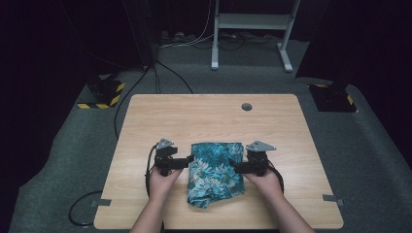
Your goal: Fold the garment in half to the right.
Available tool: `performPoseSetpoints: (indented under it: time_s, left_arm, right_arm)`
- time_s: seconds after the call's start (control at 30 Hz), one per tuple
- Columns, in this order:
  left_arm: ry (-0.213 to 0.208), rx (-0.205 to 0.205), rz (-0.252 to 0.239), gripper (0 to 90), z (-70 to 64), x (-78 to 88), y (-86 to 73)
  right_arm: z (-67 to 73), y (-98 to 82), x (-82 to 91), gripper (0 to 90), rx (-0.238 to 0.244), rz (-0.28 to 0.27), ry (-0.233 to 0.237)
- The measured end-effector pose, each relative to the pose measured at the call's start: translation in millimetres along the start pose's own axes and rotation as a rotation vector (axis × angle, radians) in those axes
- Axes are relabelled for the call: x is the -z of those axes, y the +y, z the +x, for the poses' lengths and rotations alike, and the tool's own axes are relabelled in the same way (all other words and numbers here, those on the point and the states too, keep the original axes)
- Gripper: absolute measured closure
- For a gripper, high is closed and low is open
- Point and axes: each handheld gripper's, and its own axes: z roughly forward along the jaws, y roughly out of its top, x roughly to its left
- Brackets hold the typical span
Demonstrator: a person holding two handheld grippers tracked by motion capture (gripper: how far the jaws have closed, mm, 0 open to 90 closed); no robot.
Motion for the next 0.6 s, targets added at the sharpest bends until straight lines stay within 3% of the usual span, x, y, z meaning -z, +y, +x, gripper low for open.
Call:
performPoseSetpoints:
  time_s: [0.27,0.6]
  left_arm:
    - [-0.012,-0.006,-0.002,10.7,2.4,16.4,-8.2]
    - [0.033,-0.050,-0.003,10.2,2.8,36.7,-23.8]
  right_arm:
    - [-3.5,-10.9,22.3,1.8,0.003,-0.029,-0.018]
    - [-8.4,-30.7,46.0,1.6,0.001,-0.020,-0.043]
